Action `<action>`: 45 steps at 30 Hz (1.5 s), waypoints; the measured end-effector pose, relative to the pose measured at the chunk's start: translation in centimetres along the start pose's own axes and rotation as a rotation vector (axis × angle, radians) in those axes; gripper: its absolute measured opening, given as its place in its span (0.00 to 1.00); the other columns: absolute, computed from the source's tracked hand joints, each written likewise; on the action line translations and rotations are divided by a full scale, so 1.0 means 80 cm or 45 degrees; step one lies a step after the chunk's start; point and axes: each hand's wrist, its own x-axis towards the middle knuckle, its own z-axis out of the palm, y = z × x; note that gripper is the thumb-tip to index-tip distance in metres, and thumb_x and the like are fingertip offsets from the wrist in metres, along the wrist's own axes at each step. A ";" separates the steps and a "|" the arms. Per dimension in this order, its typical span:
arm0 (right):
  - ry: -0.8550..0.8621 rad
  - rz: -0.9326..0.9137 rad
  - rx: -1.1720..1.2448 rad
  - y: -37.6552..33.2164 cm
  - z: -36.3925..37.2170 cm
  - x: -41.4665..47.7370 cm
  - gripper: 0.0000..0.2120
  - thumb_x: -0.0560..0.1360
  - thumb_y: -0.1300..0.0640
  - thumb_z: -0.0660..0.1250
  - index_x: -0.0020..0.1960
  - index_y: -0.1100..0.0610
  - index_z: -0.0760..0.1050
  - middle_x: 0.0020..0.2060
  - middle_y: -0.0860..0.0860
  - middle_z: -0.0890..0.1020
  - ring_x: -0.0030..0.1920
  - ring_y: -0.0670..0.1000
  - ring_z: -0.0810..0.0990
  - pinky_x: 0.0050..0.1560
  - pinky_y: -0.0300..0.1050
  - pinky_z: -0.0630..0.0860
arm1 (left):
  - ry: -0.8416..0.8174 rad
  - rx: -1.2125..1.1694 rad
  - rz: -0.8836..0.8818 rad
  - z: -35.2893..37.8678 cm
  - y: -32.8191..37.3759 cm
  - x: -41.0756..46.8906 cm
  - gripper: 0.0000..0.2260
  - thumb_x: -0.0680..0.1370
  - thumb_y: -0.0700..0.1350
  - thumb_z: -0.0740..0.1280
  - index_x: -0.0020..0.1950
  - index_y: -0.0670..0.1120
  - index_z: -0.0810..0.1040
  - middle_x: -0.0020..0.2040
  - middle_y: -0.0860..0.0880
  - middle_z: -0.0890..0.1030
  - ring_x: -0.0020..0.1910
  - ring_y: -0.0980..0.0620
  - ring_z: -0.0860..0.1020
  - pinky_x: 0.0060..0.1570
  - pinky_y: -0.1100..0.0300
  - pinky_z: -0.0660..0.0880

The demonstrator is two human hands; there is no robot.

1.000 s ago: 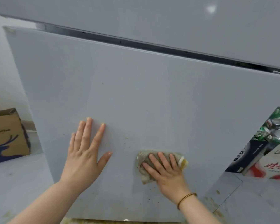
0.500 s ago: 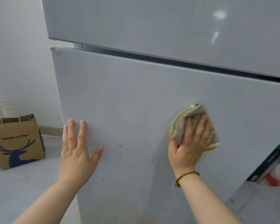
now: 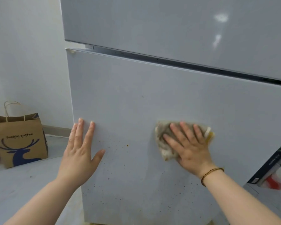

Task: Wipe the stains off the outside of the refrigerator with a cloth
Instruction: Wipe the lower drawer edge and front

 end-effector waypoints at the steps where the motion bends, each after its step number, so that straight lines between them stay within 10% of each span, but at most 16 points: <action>1: 0.041 0.118 0.028 0.014 -0.007 0.021 0.21 0.78 0.49 0.50 0.69 0.50 0.58 0.75 0.48 0.41 0.75 0.50 0.41 0.73 0.51 0.40 | 0.009 -0.023 0.006 0.000 0.000 0.000 0.39 0.77 0.53 0.59 0.63 0.46 0.27 0.65 0.59 0.29 0.64 0.64 0.29 0.64 0.68 0.34; 7: 0.307 0.943 0.165 -0.041 -0.006 0.089 0.27 0.71 0.54 0.55 0.69 0.50 0.56 0.70 0.57 0.56 0.72 0.59 0.51 0.71 0.50 0.43 | 0.109 -0.156 0.088 0.001 -0.010 -0.004 0.36 0.75 0.46 0.66 0.69 0.54 0.41 0.70 0.58 0.40 0.67 0.67 0.37 0.62 0.74 0.33; 11: 0.020 0.447 0.050 -0.114 0.020 0.035 0.38 0.68 0.50 0.56 0.75 0.48 0.46 0.75 0.51 0.41 0.75 0.54 0.40 0.74 0.53 0.38 | 0.188 -0.310 -0.105 -0.009 -0.034 -0.004 0.34 0.75 0.42 0.65 0.74 0.49 0.47 0.74 0.55 0.48 0.71 0.62 0.44 0.70 0.63 0.43; 18: -0.120 -0.370 0.035 -0.097 0.025 0.000 0.25 0.69 0.58 0.58 0.66 0.50 0.63 0.76 0.51 0.42 0.75 0.53 0.43 0.75 0.51 0.40 | -0.094 -0.616 -0.178 -0.007 -0.045 -0.010 0.30 0.78 0.41 0.61 0.74 0.53 0.48 0.74 0.57 0.55 0.74 0.56 0.53 0.70 0.58 0.53; 28: 0.374 0.768 0.077 -0.062 -0.002 0.162 0.19 0.75 0.53 0.55 0.66 0.52 0.63 0.67 0.56 0.61 0.69 0.60 0.56 0.72 0.51 0.44 | -0.063 -0.757 -0.206 0.000 -0.048 -0.005 0.25 0.80 0.38 0.56 0.71 0.57 0.53 0.68 0.63 0.56 0.72 0.56 0.58 0.71 0.56 0.57; 33: 0.125 0.338 0.100 -0.149 0.031 0.110 0.18 0.77 0.52 0.49 0.67 0.49 0.63 0.76 0.52 0.45 0.75 0.52 0.41 0.74 0.52 0.39 | -0.035 -0.835 -0.198 -0.004 -0.054 -0.007 0.18 0.81 0.41 0.52 0.67 0.59 0.55 0.67 0.61 0.60 0.67 0.64 0.58 0.65 0.67 0.55; 39: -0.061 -0.317 0.082 -0.192 0.057 0.036 0.21 0.76 0.66 0.47 0.64 0.50 0.65 0.66 0.47 0.65 0.75 0.55 0.42 0.74 0.50 0.43 | -0.062 -0.839 -0.207 -0.008 -0.055 -0.005 0.19 0.81 0.43 0.51 0.70 0.57 0.56 0.67 0.59 0.64 0.66 0.64 0.60 0.63 0.68 0.56; 45: 0.136 0.368 0.355 -0.166 0.019 0.107 0.22 0.67 0.59 0.59 0.61 0.50 0.67 0.65 0.51 0.66 0.74 0.53 0.49 0.72 0.49 0.42 | -0.080 -0.850 -0.188 -0.014 -0.057 -0.008 0.18 0.81 0.44 0.51 0.70 0.58 0.57 0.70 0.55 0.65 0.64 0.64 0.61 0.62 0.69 0.56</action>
